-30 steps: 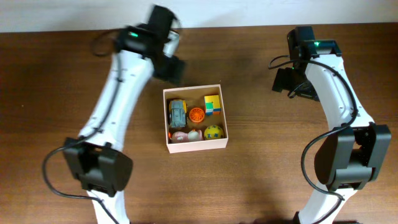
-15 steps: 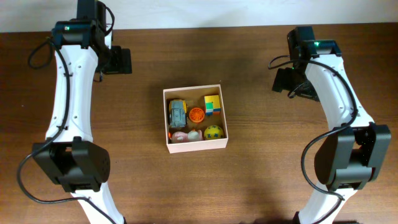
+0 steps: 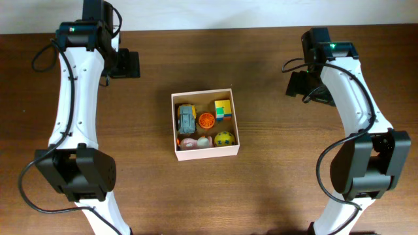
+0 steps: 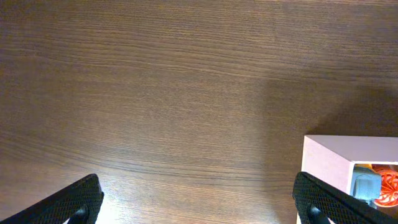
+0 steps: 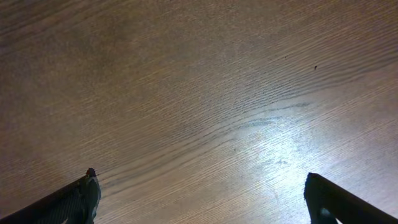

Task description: Pack container

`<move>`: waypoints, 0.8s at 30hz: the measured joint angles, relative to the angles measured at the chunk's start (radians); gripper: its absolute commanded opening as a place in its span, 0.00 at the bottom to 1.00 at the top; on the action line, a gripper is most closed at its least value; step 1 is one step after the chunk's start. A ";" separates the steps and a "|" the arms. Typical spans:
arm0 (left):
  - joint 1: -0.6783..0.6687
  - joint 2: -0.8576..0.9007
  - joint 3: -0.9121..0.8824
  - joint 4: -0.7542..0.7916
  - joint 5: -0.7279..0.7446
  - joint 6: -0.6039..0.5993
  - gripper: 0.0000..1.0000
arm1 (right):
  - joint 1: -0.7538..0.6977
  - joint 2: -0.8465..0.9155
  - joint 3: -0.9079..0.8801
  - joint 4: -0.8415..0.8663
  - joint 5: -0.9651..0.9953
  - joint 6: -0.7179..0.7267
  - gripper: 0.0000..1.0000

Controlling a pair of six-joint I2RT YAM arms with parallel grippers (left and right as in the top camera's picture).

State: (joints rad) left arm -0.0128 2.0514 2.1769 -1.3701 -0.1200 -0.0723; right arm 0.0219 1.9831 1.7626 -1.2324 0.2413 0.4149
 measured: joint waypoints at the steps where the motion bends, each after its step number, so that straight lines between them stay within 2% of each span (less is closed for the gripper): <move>1: 0.000 0.000 0.000 0.000 0.000 0.000 0.99 | 0.000 0.000 0.000 0.000 0.000 0.000 0.99; 13: 0.004 0.000 0.000 -0.025 -0.008 0.000 0.99 | 0.000 0.000 0.000 0.000 0.000 0.000 0.99; 19: 0.003 -0.028 0.000 0.214 0.064 0.000 0.99 | 0.000 0.000 0.000 0.000 0.000 0.000 0.99; 24: -0.016 -0.157 -0.063 0.421 0.097 0.000 0.99 | 0.000 0.000 0.000 0.000 0.000 0.000 0.99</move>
State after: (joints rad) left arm -0.0292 1.8946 2.1143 -0.9489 -0.0235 -0.0723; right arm 0.0219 1.9831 1.7626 -1.2324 0.2413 0.4145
